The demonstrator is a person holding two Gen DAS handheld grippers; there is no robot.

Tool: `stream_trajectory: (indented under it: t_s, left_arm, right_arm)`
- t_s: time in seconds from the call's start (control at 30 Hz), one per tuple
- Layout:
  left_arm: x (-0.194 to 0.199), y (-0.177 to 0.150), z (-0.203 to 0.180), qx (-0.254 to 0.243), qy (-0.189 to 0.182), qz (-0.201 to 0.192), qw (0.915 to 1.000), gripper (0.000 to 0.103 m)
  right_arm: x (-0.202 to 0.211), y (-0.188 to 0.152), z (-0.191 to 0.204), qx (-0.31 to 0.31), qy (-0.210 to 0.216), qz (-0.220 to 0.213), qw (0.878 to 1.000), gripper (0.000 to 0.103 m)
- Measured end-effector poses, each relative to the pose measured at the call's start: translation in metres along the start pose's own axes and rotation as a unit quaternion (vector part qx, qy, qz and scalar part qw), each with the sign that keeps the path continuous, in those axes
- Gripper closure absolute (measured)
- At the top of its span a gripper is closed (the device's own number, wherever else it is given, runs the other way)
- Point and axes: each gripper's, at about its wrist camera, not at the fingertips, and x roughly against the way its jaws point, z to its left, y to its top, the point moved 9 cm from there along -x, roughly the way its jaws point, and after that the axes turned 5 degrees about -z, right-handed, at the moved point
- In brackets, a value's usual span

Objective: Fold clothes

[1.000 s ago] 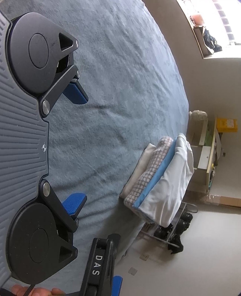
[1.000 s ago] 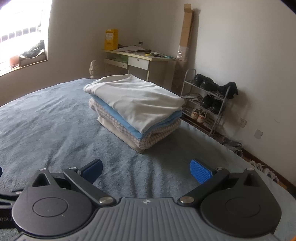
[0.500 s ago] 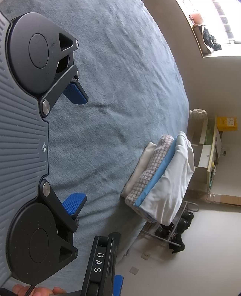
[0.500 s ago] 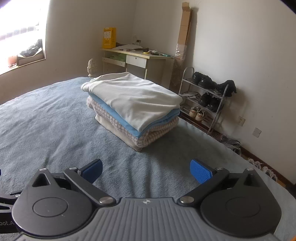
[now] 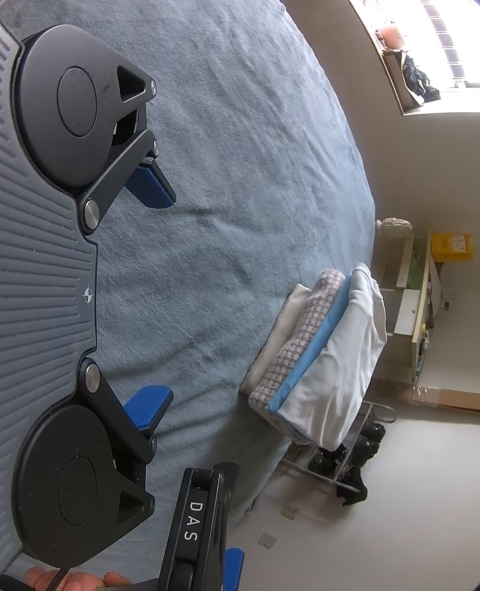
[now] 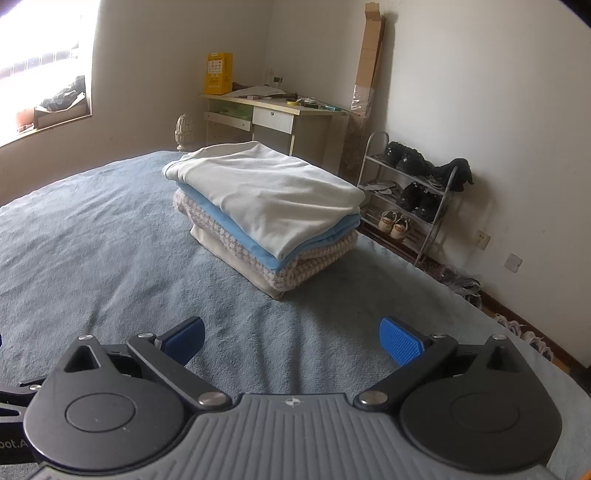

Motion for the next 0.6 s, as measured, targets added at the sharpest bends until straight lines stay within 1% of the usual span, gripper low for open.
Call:
stream_trajectory:
  t_s: [0.6]
  left_arm:
    - [-0.0002,-0.0003,-0.0002,0.0,-0.001,0.002,1.0,0.0]
  right_arm:
    - [-0.0009,-0.0006,0.0008,0.002,0.001,0.003,1.0,0.0]
